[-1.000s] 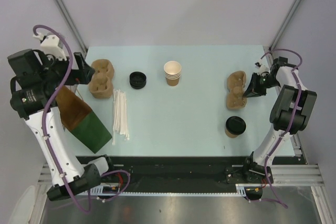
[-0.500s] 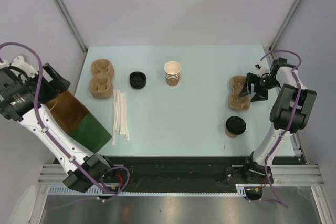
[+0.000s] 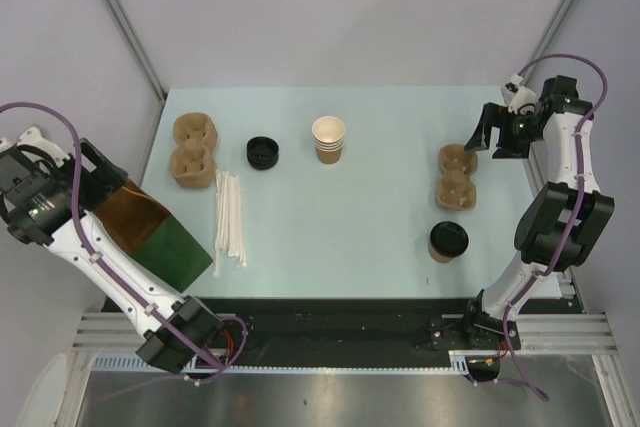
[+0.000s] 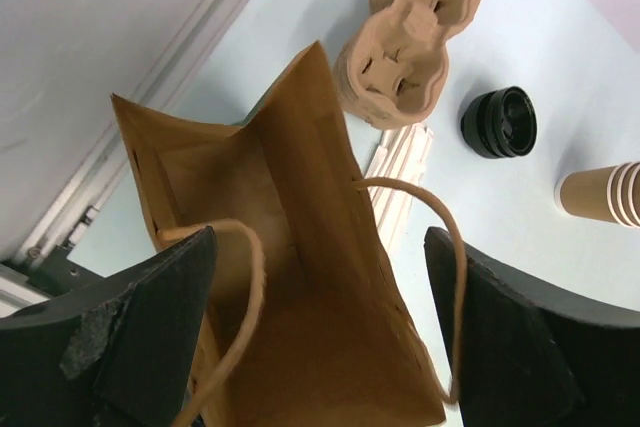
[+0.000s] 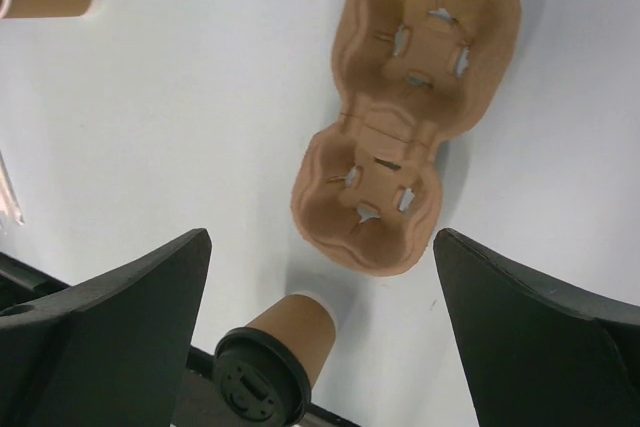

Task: Pack the takeout coffee

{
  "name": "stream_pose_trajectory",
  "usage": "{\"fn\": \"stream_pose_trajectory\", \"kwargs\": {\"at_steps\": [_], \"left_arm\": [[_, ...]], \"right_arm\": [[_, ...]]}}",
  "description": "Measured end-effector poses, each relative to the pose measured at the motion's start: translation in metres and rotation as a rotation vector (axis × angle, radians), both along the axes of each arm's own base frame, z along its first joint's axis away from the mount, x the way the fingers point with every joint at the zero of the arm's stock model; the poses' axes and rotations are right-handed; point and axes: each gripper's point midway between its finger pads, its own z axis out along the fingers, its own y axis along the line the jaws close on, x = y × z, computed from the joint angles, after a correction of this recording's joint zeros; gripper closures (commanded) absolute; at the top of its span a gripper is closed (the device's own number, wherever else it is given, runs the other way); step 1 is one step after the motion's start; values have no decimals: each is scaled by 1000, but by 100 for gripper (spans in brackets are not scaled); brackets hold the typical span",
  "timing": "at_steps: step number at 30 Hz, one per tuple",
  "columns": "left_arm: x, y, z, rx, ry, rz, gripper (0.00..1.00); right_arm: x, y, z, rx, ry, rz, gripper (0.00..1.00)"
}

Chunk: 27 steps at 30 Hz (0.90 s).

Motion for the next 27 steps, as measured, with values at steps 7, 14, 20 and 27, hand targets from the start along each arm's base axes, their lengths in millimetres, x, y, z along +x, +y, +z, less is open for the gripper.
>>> {"fn": "stream_pose_trajectory", "kwargs": {"at_steps": [7,14,20,27], "left_arm": [[-7,-7,57,173,-120,-9,3],[-17,0,89,293,-145,38,3],[-25,13,63,258,-46,92,4],[-35,27,-19,64,142,121,19]], "right_arm": [[-4,14,12,30,-8,30,0],[-9,32,20,31,-15,74,0],[-11,38,26,35,-30,88,0],[-12,42,35,50,-47,98,0]]}}
